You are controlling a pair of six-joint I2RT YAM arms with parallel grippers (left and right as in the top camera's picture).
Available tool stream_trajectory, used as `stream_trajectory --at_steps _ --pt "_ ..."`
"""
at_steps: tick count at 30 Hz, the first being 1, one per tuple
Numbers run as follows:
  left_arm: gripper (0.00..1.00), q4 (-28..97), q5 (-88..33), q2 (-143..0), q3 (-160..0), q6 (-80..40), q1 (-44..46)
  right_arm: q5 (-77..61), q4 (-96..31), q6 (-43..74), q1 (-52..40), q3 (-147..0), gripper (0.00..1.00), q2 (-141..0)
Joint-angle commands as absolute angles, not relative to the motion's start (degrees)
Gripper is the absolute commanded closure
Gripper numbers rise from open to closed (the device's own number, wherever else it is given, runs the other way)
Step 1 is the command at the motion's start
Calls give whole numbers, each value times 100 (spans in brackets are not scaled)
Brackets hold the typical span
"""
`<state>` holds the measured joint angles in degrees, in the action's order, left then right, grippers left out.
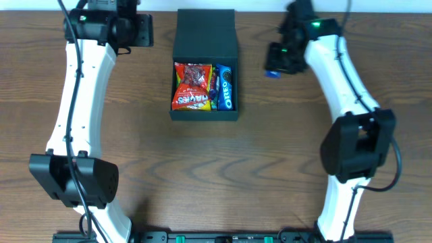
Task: Pack container
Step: 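Lift the Eclipse tin and carry it toward the box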
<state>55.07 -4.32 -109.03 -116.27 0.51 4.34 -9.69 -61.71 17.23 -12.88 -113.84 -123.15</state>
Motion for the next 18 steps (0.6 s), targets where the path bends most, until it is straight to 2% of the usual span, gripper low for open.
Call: stream_trajectory --at_steps 1,7,8,9,10,12,13,18 --pt "37 5502 -414 -10940 -11533 174 296 -1243 -6119 1415 -1848 -11458 76 -12331" --pt "36 5459 -414 -10940 -11306 174 252 -1225 -6110 1402 -2425 -11419 75 -12466" --pt "36 5419 -414 -10940 -11218 174 252 -1227 -6110 1369 -2469 -11419 67 -12488" --pt "36 5384 -421 -10940 -11133 172 252 -1219 -6110 1356 -2491 -11419 41 -12503" --pt "36 5349 -460 -10940 -11052 172 252 -1223 -6110 1337 -2499 -11419 23 -12505" --pt "38 5273 -554 -10940 -10895 174 252 -1221 -6108 1341 -2495 -11428 7 -12503" --pt "42 5214 -620 -10940 -10807 172 252 -1223 -6110 1345 -2467 -11450 1 -12499" --pt "72 5059 -755 -10940 -10527 174 259 -1229 -6075 1435 -2182 -11585 1 -12427"
